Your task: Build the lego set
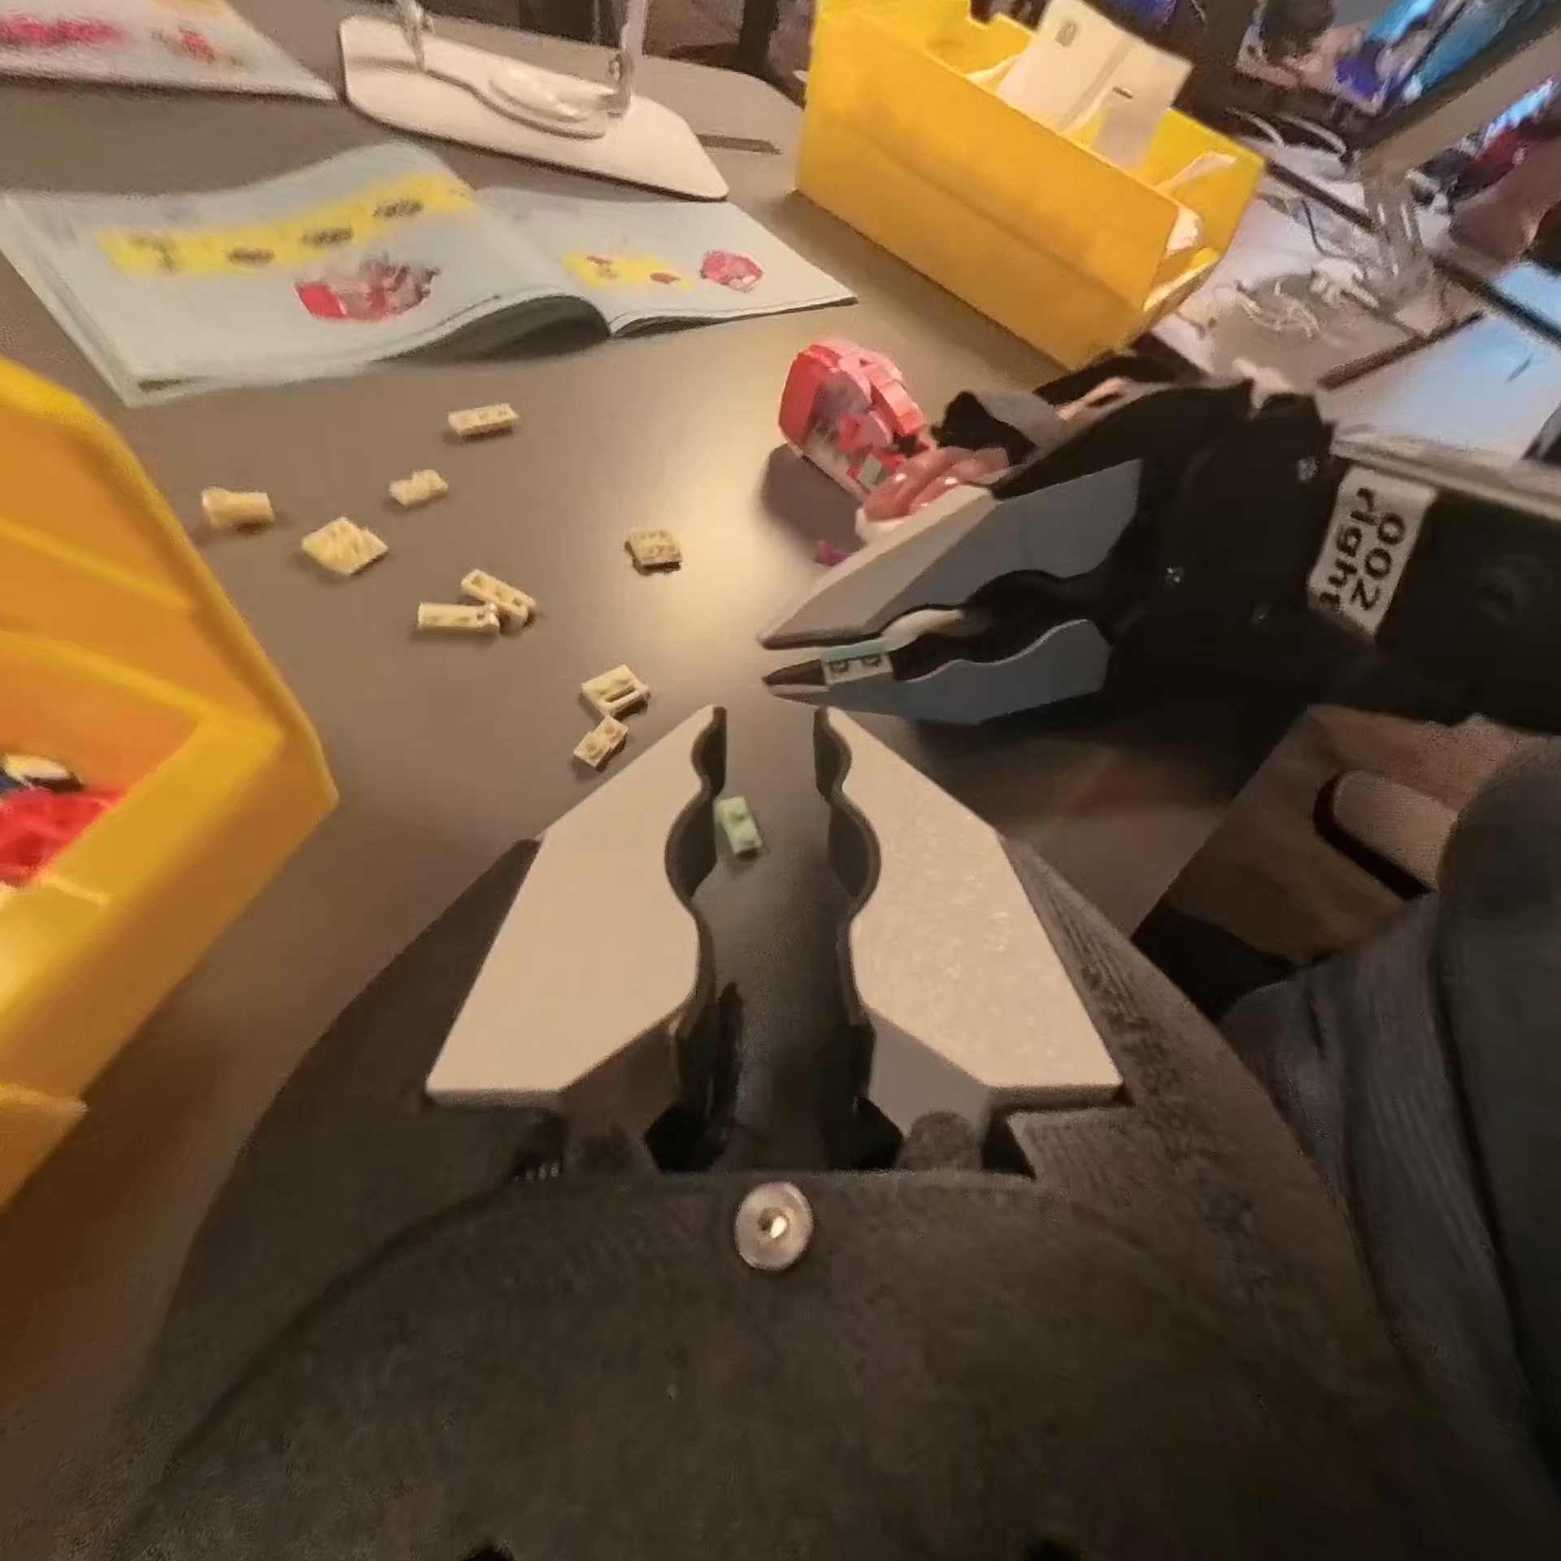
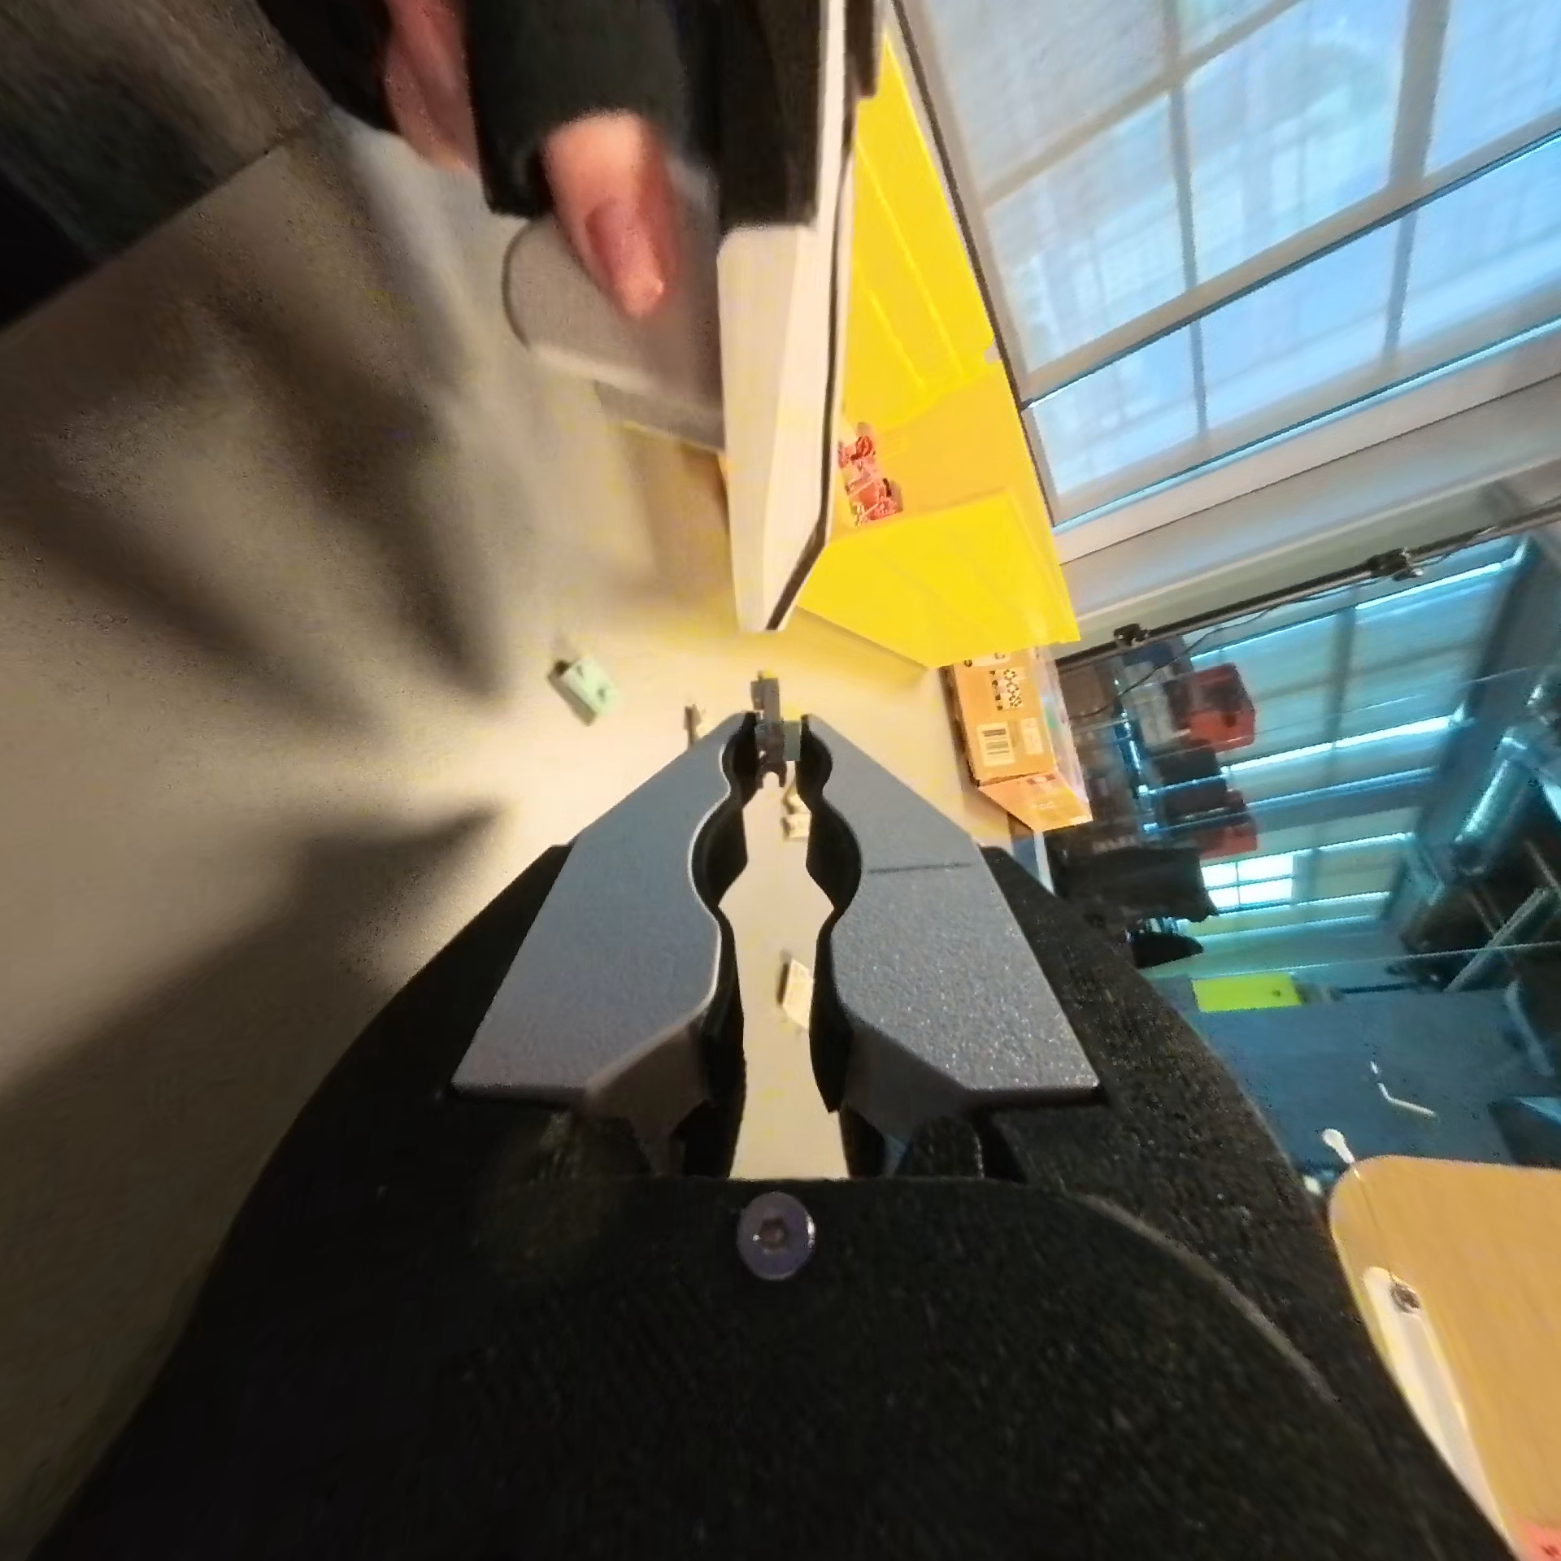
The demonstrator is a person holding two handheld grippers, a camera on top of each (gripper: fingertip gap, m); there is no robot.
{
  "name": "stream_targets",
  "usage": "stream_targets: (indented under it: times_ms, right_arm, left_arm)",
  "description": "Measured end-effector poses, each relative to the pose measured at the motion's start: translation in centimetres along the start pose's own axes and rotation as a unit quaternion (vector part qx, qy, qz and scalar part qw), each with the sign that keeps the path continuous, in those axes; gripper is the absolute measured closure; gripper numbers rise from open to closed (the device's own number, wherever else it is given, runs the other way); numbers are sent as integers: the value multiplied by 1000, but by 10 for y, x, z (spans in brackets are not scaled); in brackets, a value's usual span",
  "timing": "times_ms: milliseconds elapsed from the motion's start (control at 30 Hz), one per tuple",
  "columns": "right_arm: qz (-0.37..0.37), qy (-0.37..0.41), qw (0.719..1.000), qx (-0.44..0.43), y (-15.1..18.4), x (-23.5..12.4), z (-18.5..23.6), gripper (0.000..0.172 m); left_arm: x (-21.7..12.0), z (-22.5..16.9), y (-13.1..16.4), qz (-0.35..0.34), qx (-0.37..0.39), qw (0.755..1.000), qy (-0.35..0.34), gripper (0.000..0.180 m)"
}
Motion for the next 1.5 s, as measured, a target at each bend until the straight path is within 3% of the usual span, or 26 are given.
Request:
stream_targets:
  times_ms: [100, 233, 467, 700, 1233, 1500]
  right_arm:
    - [3, -16, 1000, 9, 1, -1, -2, 166]
    - [8, -41, 999, 19, 3, -3, -2, 166]
    - [-2, -76, 997, -6, 0, -4, 8, 166]
    - [-6, -108, 994, -24, 1, -4, 20, 166]
    - [-10, -117, 993, -25, 4, -3, 26, 165]
    - [-17, -99, 994, -31, 5, -2, 25, 165]
  left_arm:
    - [-2, -15, -3, -9, 96, 995, 7, 170]
    - [3, -38, 4, 23, 248, 968, -11, 171]
    - [8, -44, 10, 59, 350, 933, -64, 169]
    - [14, -40, 17, 82, 365, 924, -76, 177]
    - [21, -36, 25, 102, 405, 903, -104, 177]
    - [21, -34, 23, 96, 391, 909, -107, 178]
Point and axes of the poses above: each gripper's, where its closed fingertips meet, x out along the fingers, y out of its underside, z = x × y across the jaws, the point moved 5 cm from there along -x, back along the fingers, and after that the axes turned 4 degrees about z, right-handed, at the moved point
